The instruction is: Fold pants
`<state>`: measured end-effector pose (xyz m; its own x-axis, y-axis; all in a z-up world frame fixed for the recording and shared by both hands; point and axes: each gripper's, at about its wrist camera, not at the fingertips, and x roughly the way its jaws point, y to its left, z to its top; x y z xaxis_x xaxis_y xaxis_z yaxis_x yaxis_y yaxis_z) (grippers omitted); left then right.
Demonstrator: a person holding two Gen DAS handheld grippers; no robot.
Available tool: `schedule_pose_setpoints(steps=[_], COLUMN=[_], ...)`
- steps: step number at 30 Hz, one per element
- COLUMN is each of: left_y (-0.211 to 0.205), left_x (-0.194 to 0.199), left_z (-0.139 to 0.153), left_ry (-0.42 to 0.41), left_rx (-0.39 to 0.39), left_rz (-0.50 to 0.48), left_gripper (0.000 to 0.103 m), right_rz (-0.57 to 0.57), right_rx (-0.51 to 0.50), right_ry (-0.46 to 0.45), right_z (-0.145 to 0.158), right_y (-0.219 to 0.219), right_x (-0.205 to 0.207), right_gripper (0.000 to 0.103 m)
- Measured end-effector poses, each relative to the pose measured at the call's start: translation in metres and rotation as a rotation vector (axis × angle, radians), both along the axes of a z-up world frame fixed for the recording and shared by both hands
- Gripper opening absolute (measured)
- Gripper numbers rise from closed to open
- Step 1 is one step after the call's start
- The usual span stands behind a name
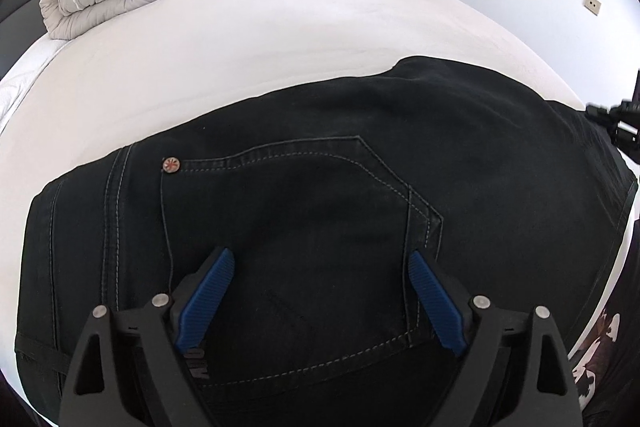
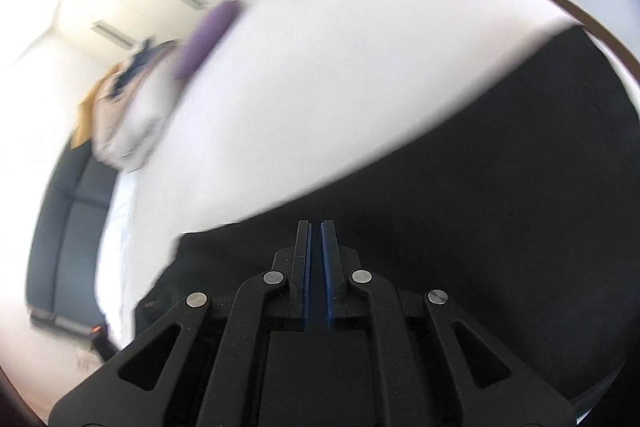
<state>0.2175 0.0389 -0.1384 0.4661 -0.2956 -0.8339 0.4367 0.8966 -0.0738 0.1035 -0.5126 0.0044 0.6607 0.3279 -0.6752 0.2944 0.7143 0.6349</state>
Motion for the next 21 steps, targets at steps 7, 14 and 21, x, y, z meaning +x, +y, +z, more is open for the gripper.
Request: schedule_pose_setpoints(steps=[7,14,21], left_y=[0.002,0.0,-0.001], left_x=[-0.002,0.002,0.001], left_z=[-0.004,-0.003,-0.004], left_ry=[0.006,0.008,0.005], left_rx=[0.001,0.007,0.008], left_rz=[0.01,0.004,0.006], left_gripper=[0.092,0.094,0.094], right_rz=[0.365,0.11,-0.322], right_rx=[0.155,0.223,0.006], right_ry=[0.107,0.08,-0.004], right_z=[-0.059,-0.077,-0.036], right_y=[0.152,0.073,-0.117], right_x=[0.077,0.059,-0.011], right_gripper=[0.006,0.0,0.0])
